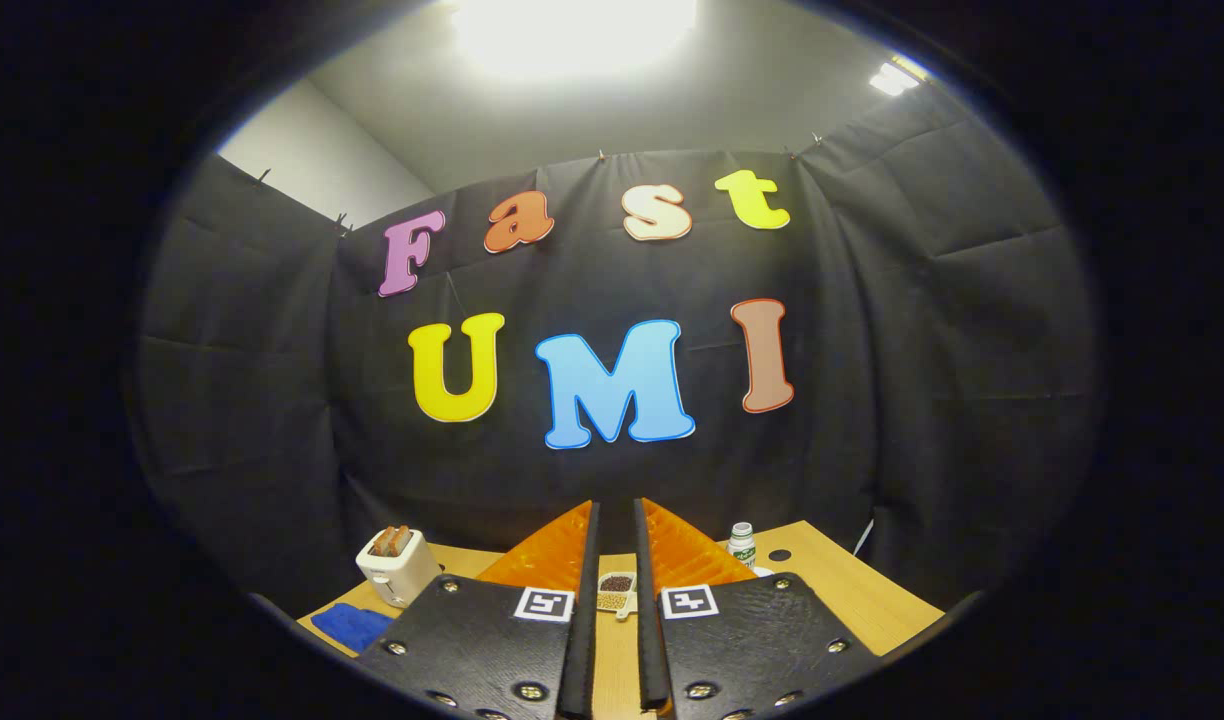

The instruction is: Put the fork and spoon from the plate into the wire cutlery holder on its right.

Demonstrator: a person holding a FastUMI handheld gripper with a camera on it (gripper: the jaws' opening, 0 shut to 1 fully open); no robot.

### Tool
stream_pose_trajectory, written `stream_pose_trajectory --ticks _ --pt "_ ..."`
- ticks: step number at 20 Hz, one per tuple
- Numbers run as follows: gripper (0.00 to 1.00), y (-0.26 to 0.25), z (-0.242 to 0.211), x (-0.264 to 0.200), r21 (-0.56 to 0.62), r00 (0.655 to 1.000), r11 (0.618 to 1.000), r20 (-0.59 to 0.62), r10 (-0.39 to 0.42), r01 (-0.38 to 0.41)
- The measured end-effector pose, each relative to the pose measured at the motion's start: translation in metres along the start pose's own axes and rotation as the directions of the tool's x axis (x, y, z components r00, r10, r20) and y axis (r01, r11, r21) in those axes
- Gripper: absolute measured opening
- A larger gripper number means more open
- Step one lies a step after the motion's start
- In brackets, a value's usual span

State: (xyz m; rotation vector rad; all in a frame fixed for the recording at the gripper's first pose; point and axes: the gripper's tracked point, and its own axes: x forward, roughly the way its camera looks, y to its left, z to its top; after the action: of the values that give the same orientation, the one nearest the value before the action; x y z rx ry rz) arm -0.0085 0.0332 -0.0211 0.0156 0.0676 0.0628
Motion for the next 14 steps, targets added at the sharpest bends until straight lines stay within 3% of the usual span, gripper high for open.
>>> stream_pose_trajectory --ticks 6,9,11,14 --pt "0.18 0.024 -0.044 0.000 0.027 0.993 0.998 -0.105 0.061 -0.058" --pt "0.18 0.037 -0.103 -0.007 0.027 0.963 0.994 -0.247 0.107 -0.104" --pt "0.18 0.048 -0.154 -0.017 0.046 0.906 0.988 -0.394 0.155 -0.149" --pt "0.18 0.066 -0.227 -0.039 0.120 0.765 0.973 -0.602 0.228 -0.196"
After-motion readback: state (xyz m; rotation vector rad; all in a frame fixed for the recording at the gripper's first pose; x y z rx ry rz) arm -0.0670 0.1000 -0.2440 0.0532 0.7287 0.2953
